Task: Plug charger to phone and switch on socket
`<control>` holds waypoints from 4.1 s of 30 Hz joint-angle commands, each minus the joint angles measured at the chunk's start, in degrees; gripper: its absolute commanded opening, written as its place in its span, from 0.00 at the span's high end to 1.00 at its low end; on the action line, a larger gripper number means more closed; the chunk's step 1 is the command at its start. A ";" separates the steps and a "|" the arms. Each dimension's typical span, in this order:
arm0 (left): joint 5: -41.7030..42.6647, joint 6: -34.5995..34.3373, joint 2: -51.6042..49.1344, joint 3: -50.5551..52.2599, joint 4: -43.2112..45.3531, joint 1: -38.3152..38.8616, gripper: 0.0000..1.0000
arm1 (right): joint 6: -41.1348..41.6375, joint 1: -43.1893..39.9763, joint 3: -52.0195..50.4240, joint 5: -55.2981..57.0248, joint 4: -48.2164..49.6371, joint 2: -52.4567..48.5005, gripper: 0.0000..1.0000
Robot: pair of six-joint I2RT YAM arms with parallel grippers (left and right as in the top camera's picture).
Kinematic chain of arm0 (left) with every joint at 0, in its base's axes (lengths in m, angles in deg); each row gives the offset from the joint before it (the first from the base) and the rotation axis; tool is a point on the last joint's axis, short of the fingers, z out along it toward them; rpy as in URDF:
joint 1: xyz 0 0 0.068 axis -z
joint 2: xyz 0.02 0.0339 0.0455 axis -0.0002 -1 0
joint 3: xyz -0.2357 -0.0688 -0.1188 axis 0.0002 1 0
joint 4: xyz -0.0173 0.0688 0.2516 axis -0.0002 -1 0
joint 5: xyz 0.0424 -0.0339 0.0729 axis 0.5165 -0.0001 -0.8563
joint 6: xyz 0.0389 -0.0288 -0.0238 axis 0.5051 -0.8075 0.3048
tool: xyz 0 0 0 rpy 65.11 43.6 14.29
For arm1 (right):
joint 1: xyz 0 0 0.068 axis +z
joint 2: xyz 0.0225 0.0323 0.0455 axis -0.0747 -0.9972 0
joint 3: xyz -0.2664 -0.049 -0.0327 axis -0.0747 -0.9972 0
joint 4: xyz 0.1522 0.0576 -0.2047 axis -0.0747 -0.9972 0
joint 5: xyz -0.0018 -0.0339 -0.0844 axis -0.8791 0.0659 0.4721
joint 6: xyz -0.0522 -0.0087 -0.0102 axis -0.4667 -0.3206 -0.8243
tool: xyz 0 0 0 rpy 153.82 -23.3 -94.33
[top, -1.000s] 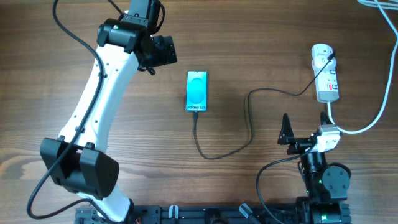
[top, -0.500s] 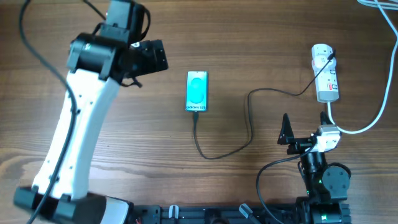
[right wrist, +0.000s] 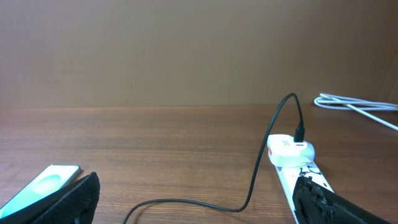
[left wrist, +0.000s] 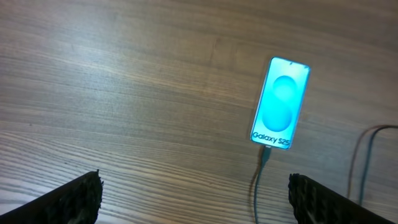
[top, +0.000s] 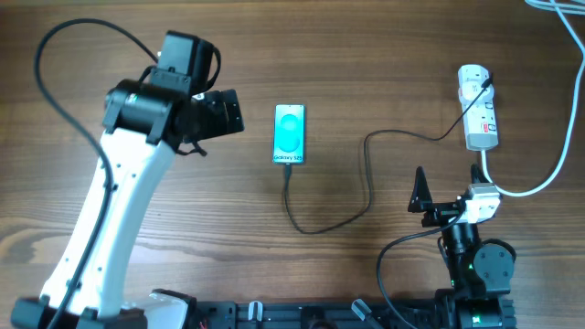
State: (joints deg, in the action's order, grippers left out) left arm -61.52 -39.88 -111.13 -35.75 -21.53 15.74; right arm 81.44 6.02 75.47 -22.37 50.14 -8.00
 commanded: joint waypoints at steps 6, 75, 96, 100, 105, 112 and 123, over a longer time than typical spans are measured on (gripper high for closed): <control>3.41 7.54 9.68 17.75 15.45 0.11 0.00 | -0.74 0.33 -0.09 0.31 0.17 0.68 0.00; 6.99 10.43 84.21 84.50 63.60 -12.76 0.00 | -0.72 0.33 -0.09 0.31 0.20 0.68 0.00; -2.82 10.05 84.21 88.85 76.13 -12.79 0.00 | -0.74 0.33 -0.09 0.31 0.17 0.68 0.00; -3.76 10.08 84.21 88.85 69.37 -13.97 0.00 | -0.72 0.33 -0.09 0.31 0.20 0.68 0.00; -2.36 12.83 84.21 88.85 67.28 -14.43 0.00 | -0.72 0.33 -0.09 0.31 0.20 0.68 0.00; -0.55 25.11 84.21 88.85 66.93 -14.43 0.00 | -0.74 0.33 -0.09 0.31 0.20 0.68 0.00; 0.15 25.05 84.21 88.85 66.82 -14.43 0.00 | -0.72 0.33 -0.09 0.31 0.17 0.68 0.00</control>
State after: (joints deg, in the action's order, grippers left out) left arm -62.37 -16.17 -27.53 52.84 45.59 1.73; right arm 81.44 6.02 75.47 -22.37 50.14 -7.93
